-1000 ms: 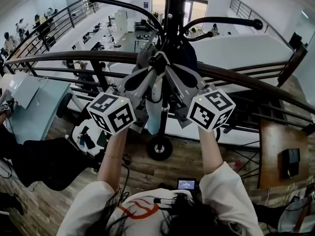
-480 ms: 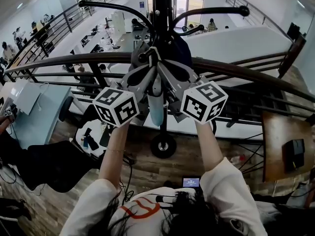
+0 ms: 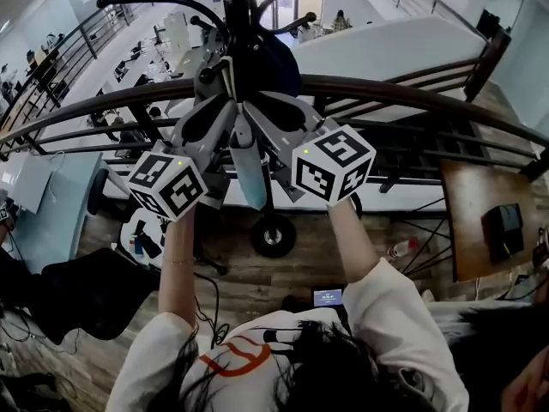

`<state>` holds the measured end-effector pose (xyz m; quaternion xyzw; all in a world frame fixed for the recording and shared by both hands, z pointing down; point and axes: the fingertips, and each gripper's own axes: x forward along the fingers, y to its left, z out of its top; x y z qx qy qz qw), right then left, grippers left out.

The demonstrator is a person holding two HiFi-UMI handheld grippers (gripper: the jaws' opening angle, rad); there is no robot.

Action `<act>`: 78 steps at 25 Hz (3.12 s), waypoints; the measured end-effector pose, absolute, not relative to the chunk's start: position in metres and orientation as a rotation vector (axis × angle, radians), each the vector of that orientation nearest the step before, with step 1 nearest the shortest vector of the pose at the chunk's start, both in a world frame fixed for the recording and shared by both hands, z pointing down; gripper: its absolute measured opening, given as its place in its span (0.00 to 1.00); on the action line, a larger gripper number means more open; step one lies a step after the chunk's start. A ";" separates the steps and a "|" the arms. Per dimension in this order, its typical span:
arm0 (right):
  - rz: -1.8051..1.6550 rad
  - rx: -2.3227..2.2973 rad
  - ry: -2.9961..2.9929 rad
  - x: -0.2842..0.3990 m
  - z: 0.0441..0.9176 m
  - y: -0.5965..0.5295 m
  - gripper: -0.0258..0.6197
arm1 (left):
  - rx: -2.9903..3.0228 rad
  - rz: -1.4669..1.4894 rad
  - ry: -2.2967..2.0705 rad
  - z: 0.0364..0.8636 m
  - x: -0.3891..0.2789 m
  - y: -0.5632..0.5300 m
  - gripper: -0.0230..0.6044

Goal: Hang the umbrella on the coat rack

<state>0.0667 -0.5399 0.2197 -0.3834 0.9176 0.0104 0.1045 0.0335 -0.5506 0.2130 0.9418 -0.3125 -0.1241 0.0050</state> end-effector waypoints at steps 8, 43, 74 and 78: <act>0.018 -1.220 2.686 0.075 0.232 -0.509 0.15 | 2.950 -0.358 -0.909 0.230 0.039 -0.521 0.11; -0.152 -1.564 2.526 0.019 0.307 -0.293 0.05 | 2.872 -0.157 -0.649 0.324 -0.028 -0.306 0.11; -0.279 -1.644 2.483 0.037 0.345 -0.125 0.05 | 2.779 -0.043 -0.624 0.374 -0.013 -0.138 0.11; -0.283 -1.663 2.463 0.050 0.347 -0.090 0.05 | 2.790 -0.026 -0.591 0.375 0.004 -0.105 0.11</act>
